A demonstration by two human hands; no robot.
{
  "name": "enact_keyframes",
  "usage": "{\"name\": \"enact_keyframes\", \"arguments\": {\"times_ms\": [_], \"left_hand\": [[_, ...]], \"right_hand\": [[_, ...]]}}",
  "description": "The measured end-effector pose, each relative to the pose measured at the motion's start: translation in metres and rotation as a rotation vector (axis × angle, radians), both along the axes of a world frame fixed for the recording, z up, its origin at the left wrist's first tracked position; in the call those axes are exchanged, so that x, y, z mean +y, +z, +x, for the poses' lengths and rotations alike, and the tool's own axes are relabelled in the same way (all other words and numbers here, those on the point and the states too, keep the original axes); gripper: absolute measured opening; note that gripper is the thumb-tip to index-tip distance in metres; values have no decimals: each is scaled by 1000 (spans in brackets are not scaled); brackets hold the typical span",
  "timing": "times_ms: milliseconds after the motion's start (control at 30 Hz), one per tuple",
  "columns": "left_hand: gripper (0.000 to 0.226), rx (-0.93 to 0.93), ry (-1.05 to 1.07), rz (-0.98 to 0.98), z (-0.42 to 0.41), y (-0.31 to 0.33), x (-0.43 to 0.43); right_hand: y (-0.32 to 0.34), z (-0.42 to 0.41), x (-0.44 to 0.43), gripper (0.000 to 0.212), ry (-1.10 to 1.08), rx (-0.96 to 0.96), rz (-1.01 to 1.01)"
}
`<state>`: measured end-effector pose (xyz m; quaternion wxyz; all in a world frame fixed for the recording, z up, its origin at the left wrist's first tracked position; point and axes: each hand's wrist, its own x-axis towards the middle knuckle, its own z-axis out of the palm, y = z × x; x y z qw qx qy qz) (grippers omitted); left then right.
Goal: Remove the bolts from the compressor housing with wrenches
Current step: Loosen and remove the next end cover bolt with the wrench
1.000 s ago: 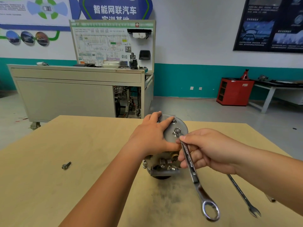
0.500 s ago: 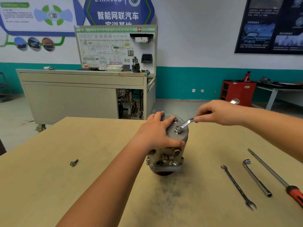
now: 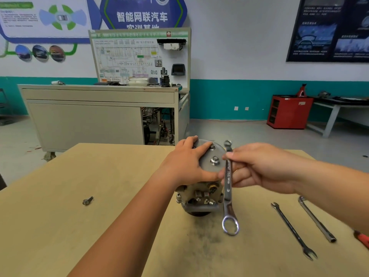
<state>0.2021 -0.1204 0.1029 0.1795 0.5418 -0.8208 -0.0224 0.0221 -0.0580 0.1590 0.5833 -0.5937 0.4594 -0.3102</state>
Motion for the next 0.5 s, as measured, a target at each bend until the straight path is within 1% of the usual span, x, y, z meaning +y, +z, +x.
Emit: {"name": "enact_keyframes", "arguments": {"times_ms": [67,167,333,367,400,500], "left_hand": [[98,-16,-4,15,-1,2,0],[93,-15,-5,4,-1,2,1],[93,2,-3,-5,1,0,0],[93,3,-3,-9,1,-1,0],[94,6,-2,-13,2,-1,0],[96,10,1,-20,3,-2,1]], "right_hand": [[-4,10,5,21,29,-33,47],[-7,17,9,31,58,27,79],[-10,18,10,30,60,92,75],[-10,17,10,29,70,136,57],[-8,16,9,28,82,222,23],[5,6,-2,28,158,614,-111]]}}
